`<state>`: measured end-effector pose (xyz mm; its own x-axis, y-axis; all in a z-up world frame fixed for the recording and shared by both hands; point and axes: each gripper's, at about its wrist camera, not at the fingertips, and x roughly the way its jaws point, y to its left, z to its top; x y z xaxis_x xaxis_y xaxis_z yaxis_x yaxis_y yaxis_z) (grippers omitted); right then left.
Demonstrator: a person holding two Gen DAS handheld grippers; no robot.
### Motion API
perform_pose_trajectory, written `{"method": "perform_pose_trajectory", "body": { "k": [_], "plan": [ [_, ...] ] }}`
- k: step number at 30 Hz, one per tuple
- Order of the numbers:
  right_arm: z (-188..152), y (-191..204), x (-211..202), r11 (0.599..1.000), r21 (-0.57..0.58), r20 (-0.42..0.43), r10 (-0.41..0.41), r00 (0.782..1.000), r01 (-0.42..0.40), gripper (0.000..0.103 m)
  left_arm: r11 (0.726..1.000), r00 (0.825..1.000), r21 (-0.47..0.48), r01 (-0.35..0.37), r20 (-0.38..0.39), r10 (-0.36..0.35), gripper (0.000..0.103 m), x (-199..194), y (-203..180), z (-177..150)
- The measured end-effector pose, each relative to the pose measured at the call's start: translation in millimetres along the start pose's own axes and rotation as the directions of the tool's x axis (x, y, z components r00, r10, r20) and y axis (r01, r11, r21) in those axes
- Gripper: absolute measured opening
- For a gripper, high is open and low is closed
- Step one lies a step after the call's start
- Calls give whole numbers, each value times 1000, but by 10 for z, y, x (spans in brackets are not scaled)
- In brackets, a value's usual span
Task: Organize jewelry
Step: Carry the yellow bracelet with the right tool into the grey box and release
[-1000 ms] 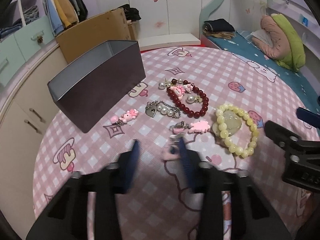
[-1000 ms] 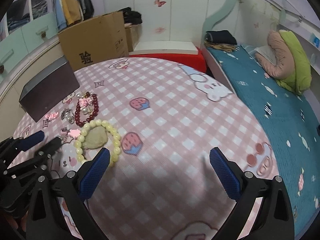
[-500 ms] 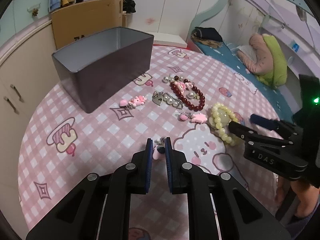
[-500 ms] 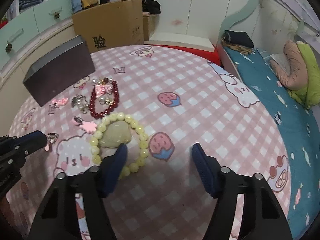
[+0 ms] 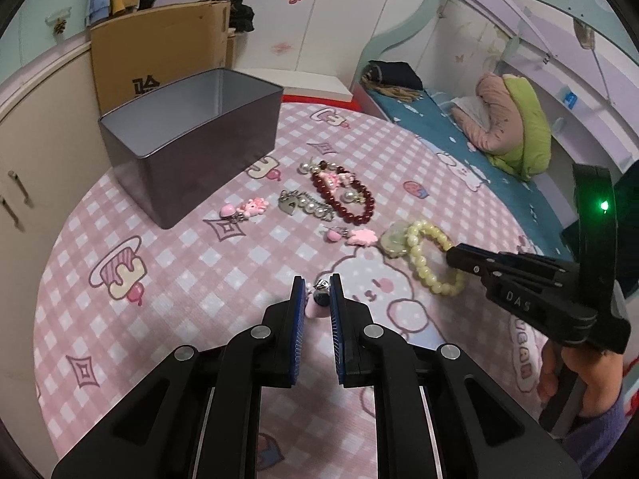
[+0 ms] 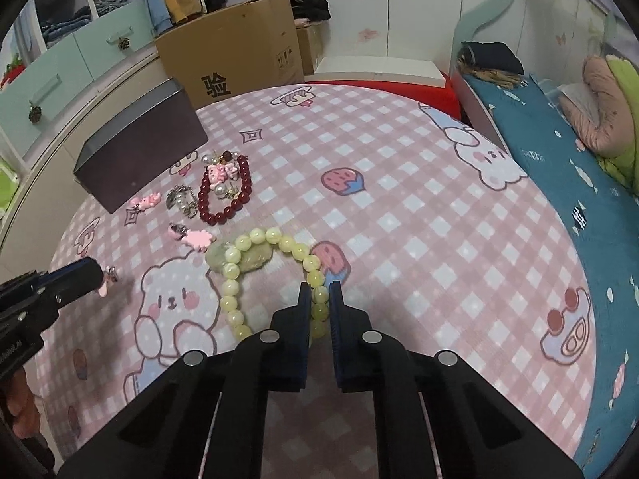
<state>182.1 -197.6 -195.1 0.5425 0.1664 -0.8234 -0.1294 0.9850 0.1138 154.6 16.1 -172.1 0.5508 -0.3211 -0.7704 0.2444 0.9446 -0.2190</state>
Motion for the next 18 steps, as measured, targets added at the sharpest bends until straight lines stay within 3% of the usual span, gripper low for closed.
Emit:
{"method": "perform_pose_trajectory", "body": {
  "k": [9, 18],
  "plan": [
    [128, 108, -497, 1000, -19, 115, 24, 993, -22, 9, 996, 994, 21, 92, 51, -93, 13, -269, -75, 170],
    [535, 374, -776, 995, -66, 201, 87, 976, -76, 9, 991, 984, 69, 115, 132, -124, 13, -595, -16, 644]
  ]
}}
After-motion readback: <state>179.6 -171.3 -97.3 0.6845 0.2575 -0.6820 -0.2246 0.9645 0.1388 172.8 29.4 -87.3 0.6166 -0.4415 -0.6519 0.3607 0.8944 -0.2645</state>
